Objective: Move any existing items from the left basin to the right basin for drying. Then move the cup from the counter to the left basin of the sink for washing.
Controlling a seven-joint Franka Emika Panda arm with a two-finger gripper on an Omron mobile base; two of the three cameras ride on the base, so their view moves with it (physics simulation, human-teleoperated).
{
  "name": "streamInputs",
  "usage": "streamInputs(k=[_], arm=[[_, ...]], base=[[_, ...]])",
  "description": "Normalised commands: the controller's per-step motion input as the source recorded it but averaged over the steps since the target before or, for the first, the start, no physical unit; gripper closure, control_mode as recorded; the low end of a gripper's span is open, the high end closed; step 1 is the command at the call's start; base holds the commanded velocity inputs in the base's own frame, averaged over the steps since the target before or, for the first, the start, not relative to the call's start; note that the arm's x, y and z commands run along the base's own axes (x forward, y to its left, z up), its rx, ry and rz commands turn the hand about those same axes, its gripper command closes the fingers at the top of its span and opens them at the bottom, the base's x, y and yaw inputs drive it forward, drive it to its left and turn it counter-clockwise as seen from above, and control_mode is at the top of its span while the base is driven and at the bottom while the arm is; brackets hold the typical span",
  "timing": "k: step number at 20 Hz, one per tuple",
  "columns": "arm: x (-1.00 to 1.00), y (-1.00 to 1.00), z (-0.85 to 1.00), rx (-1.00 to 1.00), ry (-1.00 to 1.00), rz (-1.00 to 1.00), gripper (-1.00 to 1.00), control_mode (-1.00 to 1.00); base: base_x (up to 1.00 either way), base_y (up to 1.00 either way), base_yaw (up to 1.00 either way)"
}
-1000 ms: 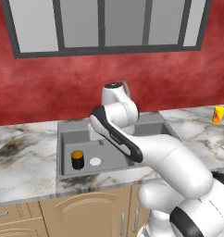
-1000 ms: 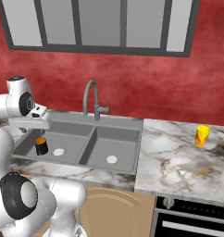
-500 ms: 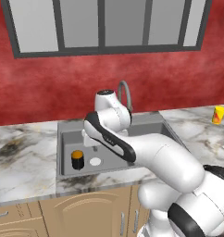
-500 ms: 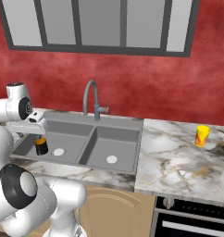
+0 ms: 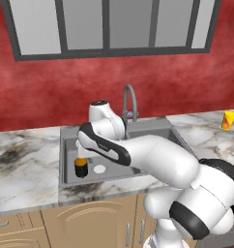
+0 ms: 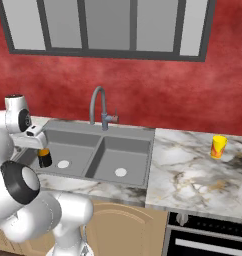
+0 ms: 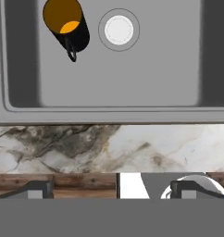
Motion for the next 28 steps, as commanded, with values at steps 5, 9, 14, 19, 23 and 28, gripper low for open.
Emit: streamInputs(k=[5,9,14,19,23,28], arm=[[0.31,0.24,-0.24,-0.01,0.02,-0.04,-1.0,-1.0],[0.38,0.27,-0.25,-0.01,0.04,-0.05,-1.0,-1.0],[0.3,0.21,-0.26,0.0,0.02,-0.04,-1.0,-1.0],[0.21,0.12,-0.28,0.0,0.0,-0.02,-1.0,-1.0],[0.1,0.04,-0.33,-0.03,0.0,-0.01,-1.0,-1.0],[0.06,0.01,-0.28,-0.03,0.0,0.0,-1.0,-1.0]], base=[[0.0,0.0,0.0],[0.0,0.0,0.0],[0.0,0.0,0.0],[0.0,0.0,0.0],[0.0,0.0,0.0],[0.0,0.0,0.0]])
